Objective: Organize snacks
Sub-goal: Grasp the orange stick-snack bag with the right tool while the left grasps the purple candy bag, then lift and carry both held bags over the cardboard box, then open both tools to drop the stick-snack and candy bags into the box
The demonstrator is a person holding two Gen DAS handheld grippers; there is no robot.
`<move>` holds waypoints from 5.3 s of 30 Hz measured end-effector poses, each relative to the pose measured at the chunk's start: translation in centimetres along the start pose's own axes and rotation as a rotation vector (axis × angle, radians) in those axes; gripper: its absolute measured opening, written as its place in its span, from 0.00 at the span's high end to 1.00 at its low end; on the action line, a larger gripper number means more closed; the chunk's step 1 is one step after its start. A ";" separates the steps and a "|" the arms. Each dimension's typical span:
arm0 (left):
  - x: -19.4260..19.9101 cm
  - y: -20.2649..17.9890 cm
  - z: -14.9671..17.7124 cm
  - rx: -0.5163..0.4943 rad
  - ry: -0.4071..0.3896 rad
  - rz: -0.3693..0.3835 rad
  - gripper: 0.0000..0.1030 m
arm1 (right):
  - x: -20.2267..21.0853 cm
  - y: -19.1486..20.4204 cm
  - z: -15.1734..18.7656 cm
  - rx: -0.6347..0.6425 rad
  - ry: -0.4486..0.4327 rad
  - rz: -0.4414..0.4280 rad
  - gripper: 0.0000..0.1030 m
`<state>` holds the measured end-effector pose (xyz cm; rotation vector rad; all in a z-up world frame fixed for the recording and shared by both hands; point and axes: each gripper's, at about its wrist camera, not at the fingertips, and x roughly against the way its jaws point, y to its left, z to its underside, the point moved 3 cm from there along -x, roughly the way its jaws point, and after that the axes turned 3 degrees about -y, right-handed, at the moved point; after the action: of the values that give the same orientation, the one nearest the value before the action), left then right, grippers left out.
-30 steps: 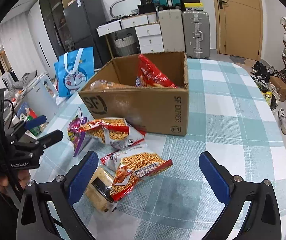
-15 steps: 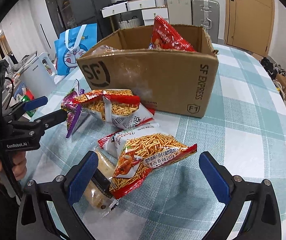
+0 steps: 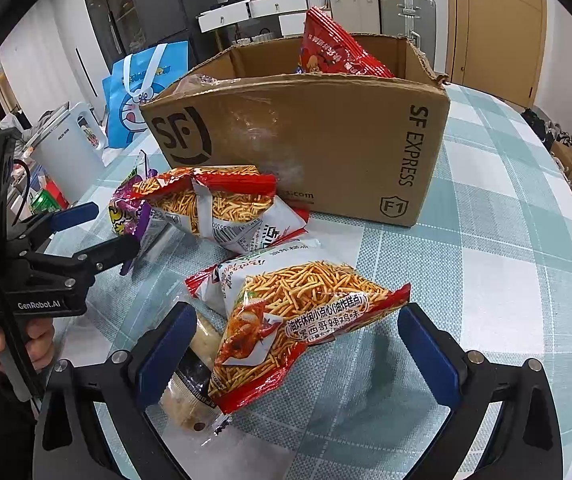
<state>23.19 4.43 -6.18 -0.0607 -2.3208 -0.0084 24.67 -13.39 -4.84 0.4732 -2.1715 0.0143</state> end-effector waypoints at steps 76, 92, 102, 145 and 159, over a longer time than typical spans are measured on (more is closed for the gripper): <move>5.1 -1.0 -1.6 0.021 -0.179 0.124 0.48 | 6.9 -3.1 -2.1 -0.029 -0.213 -0.069 0.52; 10.2 -2.6 -2.7 -0.006 -0.269 0.149 0.48 | 10.7 -2.8 -3.1 -0.039 -0.353 -0.097 0.52; 10.9 -2.6 -3.3 0.000 -0.290 0.143 0.48 | 11.4 -2.9 -3.3 -0.069 -0.390 -0.095 0.52; 3.1 -6.1 -12.5 -0.003 -0.243 0.073 0.48 | 4.3 -4.3 -11.4 -0.220 -0.322 -0.018 0.52; 1.6 -6.8 -13.8 -0.034 -0.240 0.036 0.48 | 2.1 -4.1 -12.1 -0.198 -0.289 -0.014 0.52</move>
<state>31.83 -2.66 4.53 -0.1272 -2.5593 -0.0231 34.27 -15.70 3.46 0.3960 -2.4208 -0.2907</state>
